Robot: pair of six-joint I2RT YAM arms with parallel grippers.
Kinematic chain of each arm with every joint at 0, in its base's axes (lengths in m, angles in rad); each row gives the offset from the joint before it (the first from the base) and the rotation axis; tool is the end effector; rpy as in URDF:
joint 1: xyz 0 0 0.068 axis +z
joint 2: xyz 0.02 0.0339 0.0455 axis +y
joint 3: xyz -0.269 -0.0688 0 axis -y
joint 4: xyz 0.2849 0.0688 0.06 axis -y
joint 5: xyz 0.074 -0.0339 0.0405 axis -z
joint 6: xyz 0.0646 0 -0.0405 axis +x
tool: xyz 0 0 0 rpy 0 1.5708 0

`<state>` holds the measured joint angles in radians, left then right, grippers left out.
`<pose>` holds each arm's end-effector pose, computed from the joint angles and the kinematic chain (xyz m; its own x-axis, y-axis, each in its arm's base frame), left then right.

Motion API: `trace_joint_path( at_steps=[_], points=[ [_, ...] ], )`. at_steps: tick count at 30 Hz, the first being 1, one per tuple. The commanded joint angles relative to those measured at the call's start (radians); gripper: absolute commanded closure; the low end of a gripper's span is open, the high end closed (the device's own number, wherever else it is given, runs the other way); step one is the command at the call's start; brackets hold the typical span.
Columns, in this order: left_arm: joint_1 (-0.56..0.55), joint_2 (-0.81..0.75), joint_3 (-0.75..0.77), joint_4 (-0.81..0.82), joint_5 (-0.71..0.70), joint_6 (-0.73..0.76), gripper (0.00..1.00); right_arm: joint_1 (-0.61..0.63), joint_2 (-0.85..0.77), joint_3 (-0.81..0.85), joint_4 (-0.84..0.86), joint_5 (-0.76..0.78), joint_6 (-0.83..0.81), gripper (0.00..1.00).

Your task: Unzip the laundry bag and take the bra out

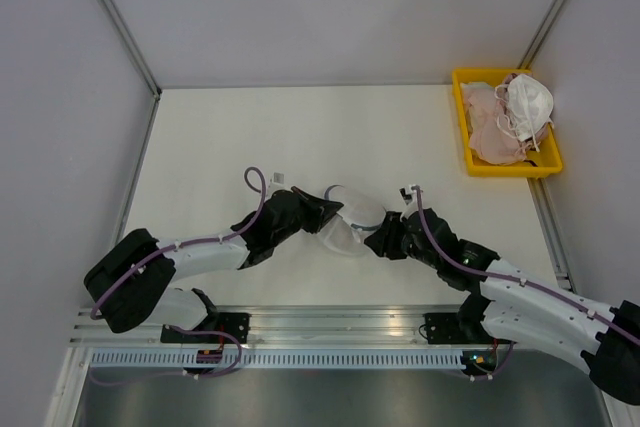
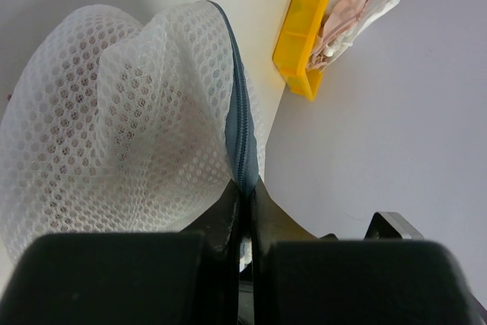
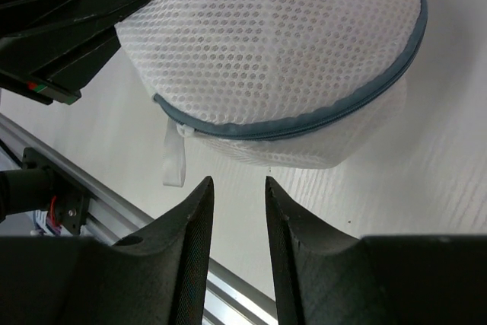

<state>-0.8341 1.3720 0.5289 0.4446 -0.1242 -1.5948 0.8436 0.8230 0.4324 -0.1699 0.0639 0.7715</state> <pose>0.2266 -0.2379 0.1508 -0.6518 -0.7579 -0.0259 -0.2764 0.2693 -0.9225 0.1631 0.1770 0.1841 -0.7481 0.2060 -0.6308 -0.2623 0.7814 0.5662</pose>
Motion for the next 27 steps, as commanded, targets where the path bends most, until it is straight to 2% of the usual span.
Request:
trace_joint_path(
  at_steps=[1, 12, 22, 25, 27],
  points=[
    [-0.014, -0.005, 0.011, 0.046, -0.006, -0.05, 0.98, 0.012, 0.031, 0.045, 0.075, 0.08, -0.024, 0.61],
    [-0.022, 0.001, -0.007, 0.065, -0.008, -0.073, 0.98, 0.064, 0.111, 0.071, 0.15, 0.125, -0.014, 0.6],
    [-0.034, 0.018, -0.01, 0.091, -0.002, -0.09, 0.98, 0.124, 0.153, 0.091, 0.162, 0.229, -0.005, 0.59],
    [-0.037, 0.018, -0.015, 0.092, -0.002, -0.093, 0.98, 0.144, 0.165, 0.1, 0.162, 0.278, -0.001, 0.66],
    [-0.037, 0.016, -0.02, 0.097, -0.002, -0.094, 0.98, 0.161, 0.169, 0.108, 0.162, 0.306, -0.001, 0.76]
  ],
)
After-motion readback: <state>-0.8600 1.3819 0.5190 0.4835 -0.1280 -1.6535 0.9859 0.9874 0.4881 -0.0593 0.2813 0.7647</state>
